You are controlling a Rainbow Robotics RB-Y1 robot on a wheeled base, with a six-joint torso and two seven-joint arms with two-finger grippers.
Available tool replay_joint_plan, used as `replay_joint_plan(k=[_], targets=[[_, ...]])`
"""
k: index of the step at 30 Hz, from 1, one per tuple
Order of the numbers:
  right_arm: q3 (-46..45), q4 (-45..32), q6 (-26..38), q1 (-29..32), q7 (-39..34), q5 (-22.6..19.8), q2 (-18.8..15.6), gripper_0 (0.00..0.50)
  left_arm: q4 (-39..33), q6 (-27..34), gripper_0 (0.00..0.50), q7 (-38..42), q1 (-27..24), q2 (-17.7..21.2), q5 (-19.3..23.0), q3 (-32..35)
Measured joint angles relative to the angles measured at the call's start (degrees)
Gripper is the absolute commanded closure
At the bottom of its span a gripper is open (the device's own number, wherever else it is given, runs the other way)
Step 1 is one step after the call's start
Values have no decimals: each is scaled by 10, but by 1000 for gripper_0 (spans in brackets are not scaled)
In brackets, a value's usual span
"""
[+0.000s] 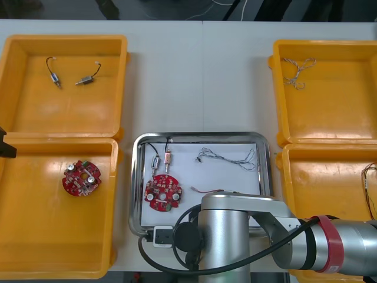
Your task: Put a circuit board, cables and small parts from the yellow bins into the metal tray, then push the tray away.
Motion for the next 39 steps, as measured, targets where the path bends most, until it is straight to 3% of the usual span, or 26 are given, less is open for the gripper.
replay_joint_plan(k=[2,9,14,17,39], targets=[[0,0,-2,0,0,2,0,30,0,0,0,0,0,0,0,0],[0,0,-2,0,-1,8,0,307,0,0,0,0,0,0,0,0],[0,0,-2,0,-1,9,0,437,0,0,0,0,0,0,0,0],[0,0,-2,0,-1,9,0,490,0,0,0,0,0,0,0,0],[34,0,-3,-35,-22,11,0,500,0,0,0,0,0,0,0,0]])
